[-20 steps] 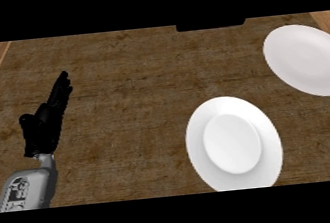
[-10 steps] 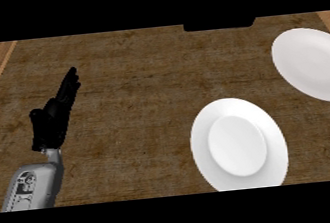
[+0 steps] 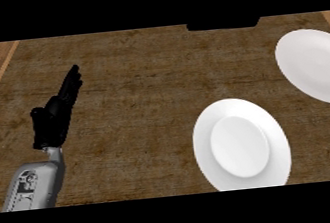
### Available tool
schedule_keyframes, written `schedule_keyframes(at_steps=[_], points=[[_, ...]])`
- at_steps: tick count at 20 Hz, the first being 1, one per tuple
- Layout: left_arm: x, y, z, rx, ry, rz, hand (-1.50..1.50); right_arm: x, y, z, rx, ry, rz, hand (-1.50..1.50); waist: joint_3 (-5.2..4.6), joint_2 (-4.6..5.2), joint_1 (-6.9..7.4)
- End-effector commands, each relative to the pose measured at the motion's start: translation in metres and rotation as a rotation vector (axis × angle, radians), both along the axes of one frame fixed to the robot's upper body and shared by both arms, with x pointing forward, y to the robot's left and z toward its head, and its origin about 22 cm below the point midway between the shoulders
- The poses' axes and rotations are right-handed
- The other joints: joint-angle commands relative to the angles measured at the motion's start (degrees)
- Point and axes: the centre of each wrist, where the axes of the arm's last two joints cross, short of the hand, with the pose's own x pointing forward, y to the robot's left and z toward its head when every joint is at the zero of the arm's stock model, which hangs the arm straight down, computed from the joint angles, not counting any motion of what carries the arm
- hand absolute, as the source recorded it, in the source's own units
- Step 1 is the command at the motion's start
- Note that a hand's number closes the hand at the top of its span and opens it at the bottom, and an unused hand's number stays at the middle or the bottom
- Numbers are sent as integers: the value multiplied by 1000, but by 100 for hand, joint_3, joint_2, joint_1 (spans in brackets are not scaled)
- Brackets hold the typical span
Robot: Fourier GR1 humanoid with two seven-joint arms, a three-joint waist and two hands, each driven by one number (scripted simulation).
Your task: Pick the lemon from the plate and place it in the plate
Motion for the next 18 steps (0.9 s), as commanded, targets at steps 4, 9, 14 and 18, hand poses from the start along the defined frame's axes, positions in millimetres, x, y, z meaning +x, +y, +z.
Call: schedule_keyframes(at_steps=[4, 9, 14, 18], points=[[1, 0, 3, -14, -9, -3, 0, 34, 38, -16, -148, 102, 3, 150, 3, 41, 94], [8, -6, -8, -2, -6, -14, 0, 44, 75, -62, -87, 191, -61, 150, 9, 93, 80], [12, -7, 20, -12, -19, -22, 0, 50, 90, -73, 45, 266, -61, -150, 21, 76, 169], [22, -11, 22, -2, -25, -16, 0, 56, 100, -75, 76, 259, -16, -150, 18, 85, 110]])
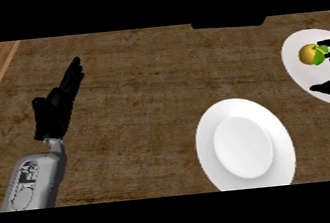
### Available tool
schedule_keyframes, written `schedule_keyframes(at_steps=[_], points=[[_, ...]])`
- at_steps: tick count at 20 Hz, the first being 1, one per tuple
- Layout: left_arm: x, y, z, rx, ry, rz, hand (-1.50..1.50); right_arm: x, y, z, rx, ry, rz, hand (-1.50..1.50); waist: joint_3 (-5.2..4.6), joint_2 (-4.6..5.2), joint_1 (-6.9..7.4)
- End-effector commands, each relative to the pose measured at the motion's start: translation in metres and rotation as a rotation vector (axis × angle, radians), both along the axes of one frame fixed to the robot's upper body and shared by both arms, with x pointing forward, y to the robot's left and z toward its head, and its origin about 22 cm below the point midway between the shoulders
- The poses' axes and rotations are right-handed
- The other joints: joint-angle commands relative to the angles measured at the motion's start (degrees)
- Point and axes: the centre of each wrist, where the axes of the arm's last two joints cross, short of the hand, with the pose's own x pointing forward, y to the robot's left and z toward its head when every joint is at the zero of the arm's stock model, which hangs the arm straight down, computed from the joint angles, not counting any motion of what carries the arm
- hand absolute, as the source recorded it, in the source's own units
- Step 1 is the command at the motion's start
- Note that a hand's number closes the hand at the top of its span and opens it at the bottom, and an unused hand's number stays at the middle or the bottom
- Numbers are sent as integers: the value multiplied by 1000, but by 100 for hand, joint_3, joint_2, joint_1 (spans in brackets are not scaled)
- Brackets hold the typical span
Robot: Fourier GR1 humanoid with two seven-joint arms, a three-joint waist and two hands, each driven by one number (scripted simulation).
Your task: Pick the lemon from the plate and place it in the plate
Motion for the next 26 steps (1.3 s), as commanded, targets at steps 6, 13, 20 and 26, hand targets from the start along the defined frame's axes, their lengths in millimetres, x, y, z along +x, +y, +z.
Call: schedule_keyframes(at_steps=[6, 13, 20, 26], points=[[-10, -3, -18, -12, 10, 4, 0, -3, -6, 1, 330, -183, -3, -150, 7, -14, -52], [-3, 1, -7, -10, 7, 7, 0, -31, -59, 30, 512, -356, -214, -150, 9, -14, -108], [1, 17, -7, 4, 17, 32, 0, -95, -117, 36, 565, -414, -286, -150, 17, -4, -202], [-6, 4, -12, -1, 11, 15, 0, -133, -146, 48, 550, -395, -271, -150, 34, -5, -150]])
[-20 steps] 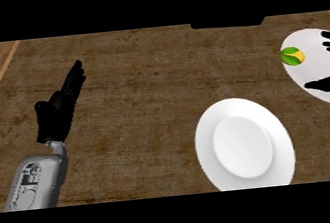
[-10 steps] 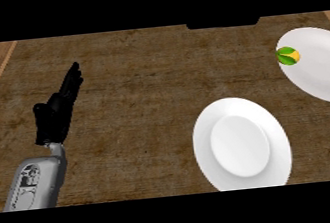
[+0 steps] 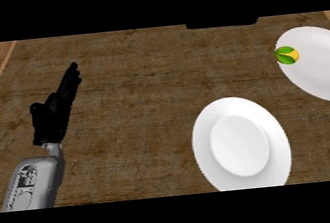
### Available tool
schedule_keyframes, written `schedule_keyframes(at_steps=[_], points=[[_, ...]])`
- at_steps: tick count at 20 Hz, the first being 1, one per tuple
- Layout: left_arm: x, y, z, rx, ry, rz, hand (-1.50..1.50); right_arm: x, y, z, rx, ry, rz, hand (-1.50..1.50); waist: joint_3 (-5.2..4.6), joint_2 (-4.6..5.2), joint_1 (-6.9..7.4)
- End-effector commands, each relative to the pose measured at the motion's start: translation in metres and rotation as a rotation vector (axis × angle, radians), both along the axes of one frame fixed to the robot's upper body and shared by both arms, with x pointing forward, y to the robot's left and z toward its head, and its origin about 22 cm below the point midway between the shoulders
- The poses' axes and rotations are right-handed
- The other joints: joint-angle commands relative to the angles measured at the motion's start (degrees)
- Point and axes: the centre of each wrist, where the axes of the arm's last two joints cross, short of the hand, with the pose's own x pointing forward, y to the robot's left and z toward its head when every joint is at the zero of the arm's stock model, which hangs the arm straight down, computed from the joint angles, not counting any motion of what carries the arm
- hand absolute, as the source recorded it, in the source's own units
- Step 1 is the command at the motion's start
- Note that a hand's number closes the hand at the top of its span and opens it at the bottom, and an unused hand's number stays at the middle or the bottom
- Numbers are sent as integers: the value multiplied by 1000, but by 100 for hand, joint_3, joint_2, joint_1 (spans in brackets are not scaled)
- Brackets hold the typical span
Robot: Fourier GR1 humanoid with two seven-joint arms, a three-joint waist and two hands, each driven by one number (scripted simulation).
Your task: Pick the lemon from the plate and place it in the plate
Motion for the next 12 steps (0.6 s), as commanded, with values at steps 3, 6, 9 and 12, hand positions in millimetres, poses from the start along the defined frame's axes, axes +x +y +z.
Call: schedule_keyframes(at_steps=[3, 6, 9, 12], points=[[-5, -3, 0, -9, -1, -1, 0, -41, -25, 4, -23, 15, -7, -150, 15, -7, 28], [-9, -1, -8, -11, -1, -11, 0, -52, -34, 12, -13, 27, 21, -150, 15, -3, 20], [6, 2, 6, -19, -2, 8, 0, -51, -30, 5, 10, -23, 10, -150, 28, 27, -23], [-1, -6, 1, -17, 2, -6, 0, -58, -31, -2, 10, -4, 6, -150, 25, -2, 29]])
